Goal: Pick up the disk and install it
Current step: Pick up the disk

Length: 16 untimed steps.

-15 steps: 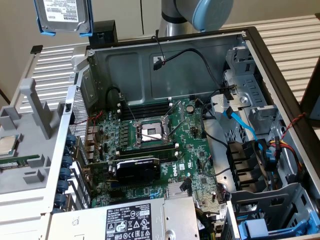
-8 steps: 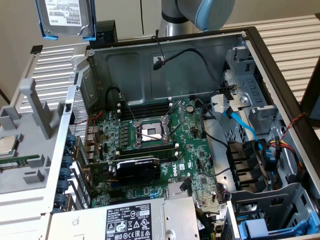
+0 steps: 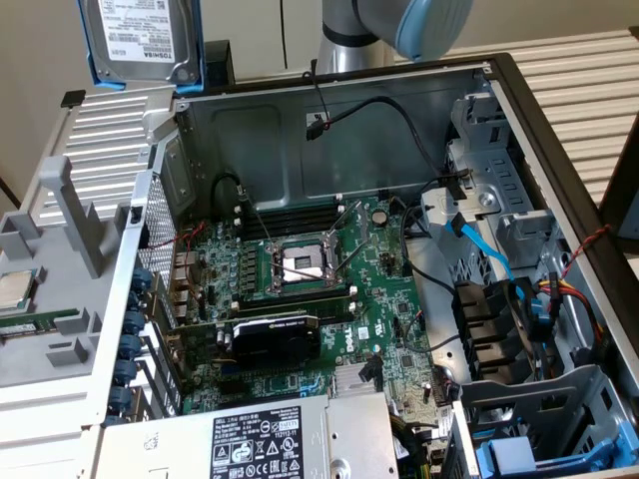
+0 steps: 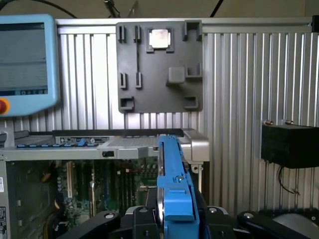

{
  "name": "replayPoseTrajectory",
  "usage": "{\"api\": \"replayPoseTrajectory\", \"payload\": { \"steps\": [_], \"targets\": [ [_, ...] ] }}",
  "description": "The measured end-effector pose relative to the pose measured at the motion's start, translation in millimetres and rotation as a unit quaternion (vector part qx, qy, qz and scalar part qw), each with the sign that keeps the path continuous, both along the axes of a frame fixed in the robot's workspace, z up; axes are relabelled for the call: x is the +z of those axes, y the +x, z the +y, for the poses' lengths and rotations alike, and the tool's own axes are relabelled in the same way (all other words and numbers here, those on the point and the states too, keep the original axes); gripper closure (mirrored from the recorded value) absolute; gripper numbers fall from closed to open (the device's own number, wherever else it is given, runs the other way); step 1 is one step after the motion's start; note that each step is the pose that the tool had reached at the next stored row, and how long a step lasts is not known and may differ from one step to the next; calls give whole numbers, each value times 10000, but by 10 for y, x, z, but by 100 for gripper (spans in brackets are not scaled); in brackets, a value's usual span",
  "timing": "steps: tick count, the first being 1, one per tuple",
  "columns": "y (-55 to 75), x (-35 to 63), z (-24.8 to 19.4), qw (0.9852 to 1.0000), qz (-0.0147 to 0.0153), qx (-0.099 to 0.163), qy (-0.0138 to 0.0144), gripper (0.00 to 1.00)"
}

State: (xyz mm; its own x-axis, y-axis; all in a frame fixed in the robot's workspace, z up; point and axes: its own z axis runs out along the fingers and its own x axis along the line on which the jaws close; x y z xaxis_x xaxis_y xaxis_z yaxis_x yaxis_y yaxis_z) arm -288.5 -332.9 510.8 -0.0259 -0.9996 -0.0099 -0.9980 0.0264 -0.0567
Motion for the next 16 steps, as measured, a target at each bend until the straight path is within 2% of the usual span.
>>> {"api": "replayPoseTrajectory", "payload": {
  "steps": [16],
  "targets": [
    [453,0,-319,10000,0,0,0,63]
  ]
}}
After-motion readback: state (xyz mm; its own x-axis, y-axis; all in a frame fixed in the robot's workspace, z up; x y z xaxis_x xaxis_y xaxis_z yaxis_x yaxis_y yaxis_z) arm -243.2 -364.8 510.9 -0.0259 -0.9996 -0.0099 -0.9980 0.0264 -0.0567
